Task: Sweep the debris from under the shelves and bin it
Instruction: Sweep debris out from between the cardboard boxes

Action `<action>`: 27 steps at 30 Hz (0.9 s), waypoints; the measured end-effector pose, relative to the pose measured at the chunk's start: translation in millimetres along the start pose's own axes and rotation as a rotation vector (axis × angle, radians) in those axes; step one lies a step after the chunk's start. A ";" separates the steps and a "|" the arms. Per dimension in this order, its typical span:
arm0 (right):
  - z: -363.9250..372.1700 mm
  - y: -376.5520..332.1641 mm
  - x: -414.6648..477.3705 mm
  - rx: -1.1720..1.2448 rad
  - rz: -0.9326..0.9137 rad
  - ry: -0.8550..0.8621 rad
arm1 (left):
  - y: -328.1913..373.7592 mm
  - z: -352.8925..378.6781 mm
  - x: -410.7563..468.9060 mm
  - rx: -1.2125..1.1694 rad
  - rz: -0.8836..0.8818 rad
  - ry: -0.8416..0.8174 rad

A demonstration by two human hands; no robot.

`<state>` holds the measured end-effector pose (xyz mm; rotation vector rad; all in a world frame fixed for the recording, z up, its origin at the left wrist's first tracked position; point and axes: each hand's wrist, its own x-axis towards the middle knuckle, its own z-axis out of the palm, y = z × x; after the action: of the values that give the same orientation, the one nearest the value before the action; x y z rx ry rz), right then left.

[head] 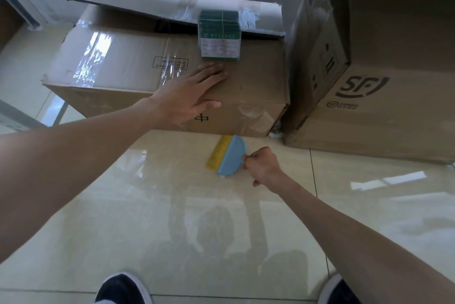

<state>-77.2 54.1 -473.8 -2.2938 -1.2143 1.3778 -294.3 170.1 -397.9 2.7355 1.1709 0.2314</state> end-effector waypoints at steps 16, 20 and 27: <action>21.0 -1.4 -4.0 0.049 -0.051 -0.169 | -5.7 3.0 -0.7 0.037 0.012 0.015; -0.3 19.7 2.1 0.086 0.078 -0.015 | -7.3 1.9 -2.1 0.032 -0.006 0.002; -44.1 49.7 -3.2 0.105 0.152 0.074 | 2.5 -2.9 -0.7 0.056 -0.043 0.007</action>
<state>-15.3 29.9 -474.6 -2.3818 -0.9406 1.3569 -293.6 168.1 -394.6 2.7560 1.2556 0.2063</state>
